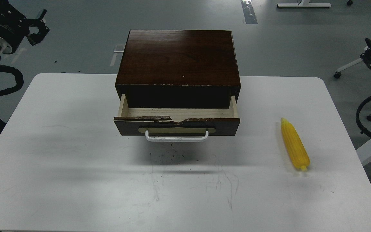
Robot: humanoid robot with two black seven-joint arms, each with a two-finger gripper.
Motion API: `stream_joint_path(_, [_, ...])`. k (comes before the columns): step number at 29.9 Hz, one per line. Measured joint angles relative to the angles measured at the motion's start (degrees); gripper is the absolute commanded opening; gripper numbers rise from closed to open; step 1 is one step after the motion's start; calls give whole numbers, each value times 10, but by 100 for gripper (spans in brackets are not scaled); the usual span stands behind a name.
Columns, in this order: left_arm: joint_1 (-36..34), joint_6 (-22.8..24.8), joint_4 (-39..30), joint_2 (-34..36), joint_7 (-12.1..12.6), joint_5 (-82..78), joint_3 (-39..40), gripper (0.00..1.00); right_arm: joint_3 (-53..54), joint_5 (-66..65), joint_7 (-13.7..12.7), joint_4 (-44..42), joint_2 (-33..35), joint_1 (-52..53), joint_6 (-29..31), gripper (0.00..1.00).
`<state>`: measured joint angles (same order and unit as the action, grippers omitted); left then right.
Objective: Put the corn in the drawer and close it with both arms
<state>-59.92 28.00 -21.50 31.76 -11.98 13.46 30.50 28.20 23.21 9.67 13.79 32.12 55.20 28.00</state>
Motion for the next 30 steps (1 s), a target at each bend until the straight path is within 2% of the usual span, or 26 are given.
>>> stream_joint_path(12, [4, 0, 6, -4, -1, 0, -1, 98, -3, 0, 0, -1, 5, 0, 0, 100])
stream_joint_path(16, [6, 0, 6, -5, -1, 0, -1, 98, -27, -10, -1, -1, 31, 18, 0, 100])
stream_joint_path(21, [6, 0, 5, -4, -2, 2, 1, 98, -94, -52, -2, -3, 68, 86, 0, 100])
stream_joint_path(26, [10, 0, -1, -3, -20, 1, 1, 98, -158, -112, -2, -1, 109, 146, 0, 100])
stream_joint_path(30, [10, 0, -3, -3, -25, 0, 1, 98, -211, -202, -2, 2, 117, 202, 0, 100])
